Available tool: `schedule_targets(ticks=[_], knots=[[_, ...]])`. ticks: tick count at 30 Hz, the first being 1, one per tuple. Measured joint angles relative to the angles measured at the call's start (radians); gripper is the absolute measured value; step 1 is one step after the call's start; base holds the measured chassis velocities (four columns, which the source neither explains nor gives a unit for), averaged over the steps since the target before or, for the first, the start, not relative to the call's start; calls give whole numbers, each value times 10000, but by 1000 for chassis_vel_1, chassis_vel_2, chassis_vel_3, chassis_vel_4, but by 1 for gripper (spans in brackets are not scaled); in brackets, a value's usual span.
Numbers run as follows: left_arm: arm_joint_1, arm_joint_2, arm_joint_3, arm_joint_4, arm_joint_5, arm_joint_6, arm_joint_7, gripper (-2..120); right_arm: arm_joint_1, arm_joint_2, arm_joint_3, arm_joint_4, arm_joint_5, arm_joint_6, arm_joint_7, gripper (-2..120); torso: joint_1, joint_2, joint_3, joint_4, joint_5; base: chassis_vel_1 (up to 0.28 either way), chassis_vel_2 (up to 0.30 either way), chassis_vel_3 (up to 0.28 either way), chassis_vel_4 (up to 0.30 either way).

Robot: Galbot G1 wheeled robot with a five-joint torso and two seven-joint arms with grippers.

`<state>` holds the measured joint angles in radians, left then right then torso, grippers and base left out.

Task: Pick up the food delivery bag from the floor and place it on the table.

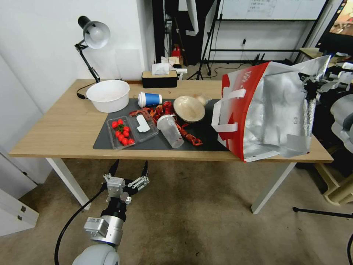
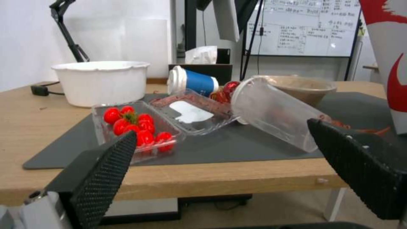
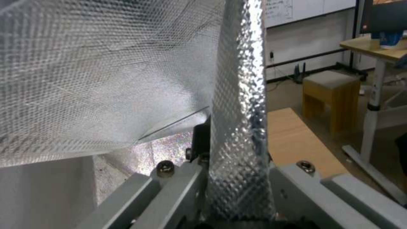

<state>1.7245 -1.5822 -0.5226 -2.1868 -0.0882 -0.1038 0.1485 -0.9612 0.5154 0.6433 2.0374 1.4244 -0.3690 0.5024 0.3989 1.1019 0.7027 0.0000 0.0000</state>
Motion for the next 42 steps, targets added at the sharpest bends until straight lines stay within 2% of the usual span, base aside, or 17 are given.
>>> schedule_targets(ticks=[23,25,26,28,30,32,33,34,38,39,42], knots=[[-36,-65,43,95,-2,9,12,100,99,68,-258,-318,-288,-147,-94,0,0,0,0,0,1,0,0,0,0],[-35,-100,69,124,14,-5,31,100,101,50,-256,-376,-324,-169,-139,6,0,-1,0,0,2,0,0,0,0],[-29,-106,72,147,26,-17,43,100,133,64,-256,-400,-405,-178,-193,12,0,-1,0,0,2,0,0,0,0],[-25,-106,70,153,28,-23,46,100,152,76,-256,-411,-475,-177,-223,15,0,0,0,0,2,0,0,0,0],[-25,-101,67,169,30,-31,51,100,167,80,-257,-420,-608,-141,-308,27,0,0,0,0,2,0,0,0,0],[-25,-102,66,173,30,-34,52,100,166,80,-256,-424,-651,-120,-339,28,0,-1,0,0,2,0,0,0,0],[-24,-107,66,185,33,-50,56,100,164,76,-256,-428,-727,-56,-401,35,0,-1,1,0,1,0,0,0,0],[-24,-107,66,185,33,-50,56,100,164,76,-256,-428,-727,-56,-401,35,0,-1,1,0,1,0,0,0,0],[-13,-117,84,221,54,-85,72,100,170,41,-222,-437,-1181,245,-617,55,0,-1,0,0,1,0,0,0,0],[-13,-117,84,221,54,-85,72,100,170,41,-222,-437,-1181,245,-617,55,0,-1,0,0,1,0,0,0,0],[-7,-114,87,248,58,-120,90,99,113,6,-109,-430,-1854,608,-938,69,0,0,0,0,0,0,0,0,0]])
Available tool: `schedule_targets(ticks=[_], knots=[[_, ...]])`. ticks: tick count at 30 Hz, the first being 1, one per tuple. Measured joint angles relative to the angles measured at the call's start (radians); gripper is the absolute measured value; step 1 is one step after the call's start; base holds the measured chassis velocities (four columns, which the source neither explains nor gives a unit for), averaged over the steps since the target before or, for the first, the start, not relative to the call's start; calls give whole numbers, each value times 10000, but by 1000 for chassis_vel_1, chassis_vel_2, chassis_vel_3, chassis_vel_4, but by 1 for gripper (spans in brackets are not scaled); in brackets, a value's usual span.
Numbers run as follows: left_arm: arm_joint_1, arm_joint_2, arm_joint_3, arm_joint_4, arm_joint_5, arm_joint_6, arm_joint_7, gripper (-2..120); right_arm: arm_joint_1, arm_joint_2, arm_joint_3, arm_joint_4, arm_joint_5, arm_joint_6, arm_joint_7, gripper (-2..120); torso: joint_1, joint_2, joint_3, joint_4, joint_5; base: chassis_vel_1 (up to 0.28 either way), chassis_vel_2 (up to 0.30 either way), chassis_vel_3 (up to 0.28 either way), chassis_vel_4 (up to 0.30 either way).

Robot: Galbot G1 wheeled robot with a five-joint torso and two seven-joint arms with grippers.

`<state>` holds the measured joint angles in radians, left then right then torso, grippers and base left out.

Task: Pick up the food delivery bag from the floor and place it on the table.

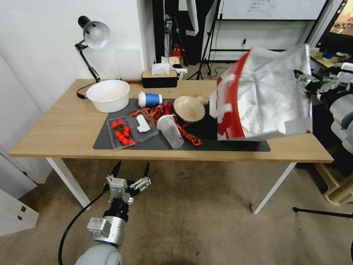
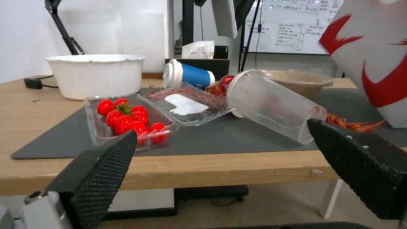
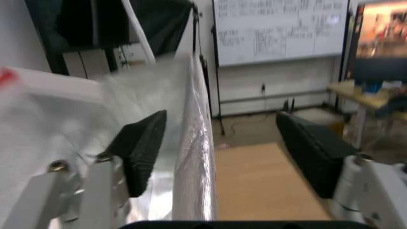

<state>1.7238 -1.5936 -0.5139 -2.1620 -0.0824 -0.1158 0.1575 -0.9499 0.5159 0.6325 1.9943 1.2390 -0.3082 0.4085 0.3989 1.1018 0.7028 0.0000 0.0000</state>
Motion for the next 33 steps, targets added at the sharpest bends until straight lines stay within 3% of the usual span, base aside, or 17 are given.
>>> schedule_targets(ticks=[10,22,25,30,33], knots=[[-4,-14,25,10,14,-27,18,99,-464,-18,375,512,-938,1014,-971,99,0,0,0,0,0,0,0,0,0],[15,17,-42,-36,-4,-54,13,99,-1509,558,685,1496,-1501,2063,-1866,100,0,1,0,0,-2,0,0,0,0],[74,-6,-103,-88,-16,-102,-10,99,-2112,1104,673,1836,-1893,3204,-2948,100,0,0,0,-3,-1,0,0,0,0],[196,-122,-228,-169,-17,-216,-49,99,-2591,1563,494,2111,-2361,4014,-3860,100,-1,0,0,3,-2,0,0,0,0],[289,-148,-314,-201,-8,-303,-68,99,-3827,2137,526,2465,-3623,4667,-4790,100,-1,0,-1,0,-2,0,0,0,0]])
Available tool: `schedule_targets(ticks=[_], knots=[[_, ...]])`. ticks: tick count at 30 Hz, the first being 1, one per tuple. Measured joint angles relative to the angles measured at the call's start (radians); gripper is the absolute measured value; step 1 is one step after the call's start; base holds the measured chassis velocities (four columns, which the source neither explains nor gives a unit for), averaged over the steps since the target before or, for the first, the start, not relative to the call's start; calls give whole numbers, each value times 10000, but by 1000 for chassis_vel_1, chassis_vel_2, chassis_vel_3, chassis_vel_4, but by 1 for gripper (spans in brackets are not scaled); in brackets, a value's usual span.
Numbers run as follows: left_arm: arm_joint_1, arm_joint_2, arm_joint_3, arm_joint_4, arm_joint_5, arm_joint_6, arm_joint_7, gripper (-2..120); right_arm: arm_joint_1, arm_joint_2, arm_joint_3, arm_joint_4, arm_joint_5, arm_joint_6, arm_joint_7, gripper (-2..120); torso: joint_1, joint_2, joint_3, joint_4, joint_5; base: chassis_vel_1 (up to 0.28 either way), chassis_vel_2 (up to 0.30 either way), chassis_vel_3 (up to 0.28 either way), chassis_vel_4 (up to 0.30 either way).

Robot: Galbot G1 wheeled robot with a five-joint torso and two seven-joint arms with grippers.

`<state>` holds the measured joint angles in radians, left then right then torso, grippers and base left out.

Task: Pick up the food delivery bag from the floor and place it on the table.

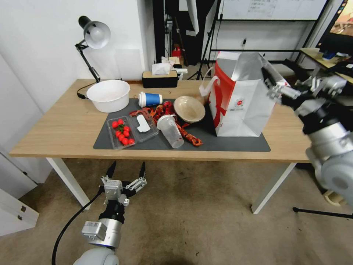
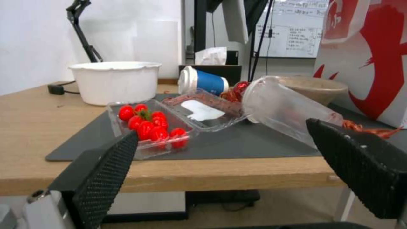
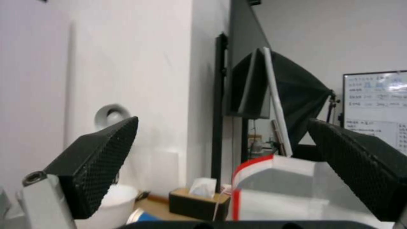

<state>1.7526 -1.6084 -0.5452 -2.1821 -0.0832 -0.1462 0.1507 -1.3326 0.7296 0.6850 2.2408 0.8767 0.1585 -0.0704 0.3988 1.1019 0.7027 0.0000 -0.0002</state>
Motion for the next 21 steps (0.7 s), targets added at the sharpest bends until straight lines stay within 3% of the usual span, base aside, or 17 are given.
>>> schedule_targets(ticks=[7,9,10,16,21], knots=[[25,0,-88,-1,4,-31,-26,99,-1347,827,31,76,-1792,636,-687,100,0,0,0,0,1,0,0,0,0],[17,-1,-115,5,3,-34,-48,99,-2115,1559,112,59,-3039,953,-666,100,0,0,0,1,1,0,0,0,0],[17,-1,-115,5,3,-34,-48,99,-2115,1559,112,59,-3039,953,-666,100,0,0,0,1,1,0,0,0,0],[7,2,-166,66,-8,-60,-72,99,-3627,3024,-14,-168,-5280,1335,405,100,1,0,0,-1,2,0,0,0,0],[-1,2,-184,124,-8,-103,-75,100,-4008,3391,-216,-377,-5928,1251,1065,100,-1,1,0,-1,1,0,0,0,0]])
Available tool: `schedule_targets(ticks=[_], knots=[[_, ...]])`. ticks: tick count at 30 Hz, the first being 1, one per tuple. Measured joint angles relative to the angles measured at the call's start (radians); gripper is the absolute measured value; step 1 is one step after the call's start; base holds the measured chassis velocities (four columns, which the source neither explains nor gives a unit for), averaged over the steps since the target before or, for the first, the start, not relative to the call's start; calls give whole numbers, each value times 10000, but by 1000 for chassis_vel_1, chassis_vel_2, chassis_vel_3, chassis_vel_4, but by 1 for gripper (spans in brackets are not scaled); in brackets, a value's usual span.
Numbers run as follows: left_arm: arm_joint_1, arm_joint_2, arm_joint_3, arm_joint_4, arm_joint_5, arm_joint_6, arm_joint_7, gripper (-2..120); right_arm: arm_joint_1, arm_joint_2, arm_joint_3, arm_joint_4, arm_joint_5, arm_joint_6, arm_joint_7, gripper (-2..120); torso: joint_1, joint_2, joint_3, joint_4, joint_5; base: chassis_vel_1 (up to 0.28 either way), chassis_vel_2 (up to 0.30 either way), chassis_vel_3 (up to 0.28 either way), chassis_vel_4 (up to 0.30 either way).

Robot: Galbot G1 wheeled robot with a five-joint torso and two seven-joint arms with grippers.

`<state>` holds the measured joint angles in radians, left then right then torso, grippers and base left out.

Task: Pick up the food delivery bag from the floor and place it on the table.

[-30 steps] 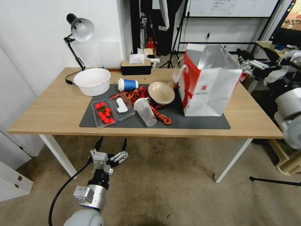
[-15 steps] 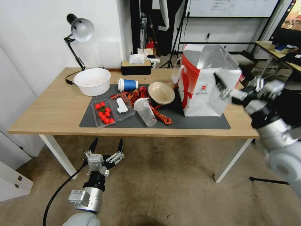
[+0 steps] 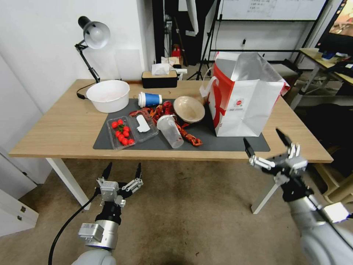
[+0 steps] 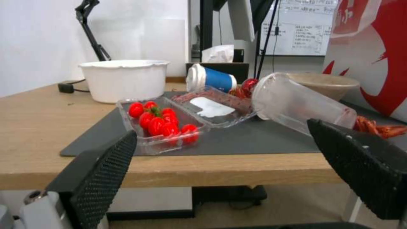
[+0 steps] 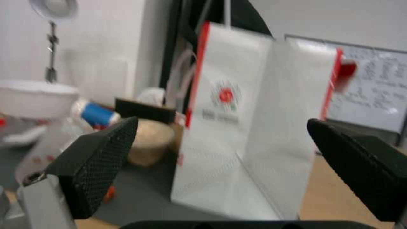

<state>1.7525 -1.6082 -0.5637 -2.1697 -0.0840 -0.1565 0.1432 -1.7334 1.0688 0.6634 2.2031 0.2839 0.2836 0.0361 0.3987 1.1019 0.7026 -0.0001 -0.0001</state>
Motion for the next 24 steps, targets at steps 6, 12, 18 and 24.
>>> schedule_targets(ticks=[6,12,18,24], knots=[[-28,0,-1,56,-6,-18,-7,100,-154,242,-172,-372,-668,-519,873,100,1,0,1,2,0,0,0,0,0],[-31,1,-7,81,-37,-51,-12,100,-326,488,-470,-752,-1032,-690,1309,100,1,-1,1,0,5,0,0,0,0],[-29,1,-8,92,-46,-93,-9,100,-402,601,-572,-968,-1057,-522,1347,100,0,0,1,1,0,0,0,0,0],[-3,1,-2,93,-46,-151,4,100,-398,652,-613,-1122,-964,-309,1291,100,1,-1,1,1,0,0,0,0,0]])
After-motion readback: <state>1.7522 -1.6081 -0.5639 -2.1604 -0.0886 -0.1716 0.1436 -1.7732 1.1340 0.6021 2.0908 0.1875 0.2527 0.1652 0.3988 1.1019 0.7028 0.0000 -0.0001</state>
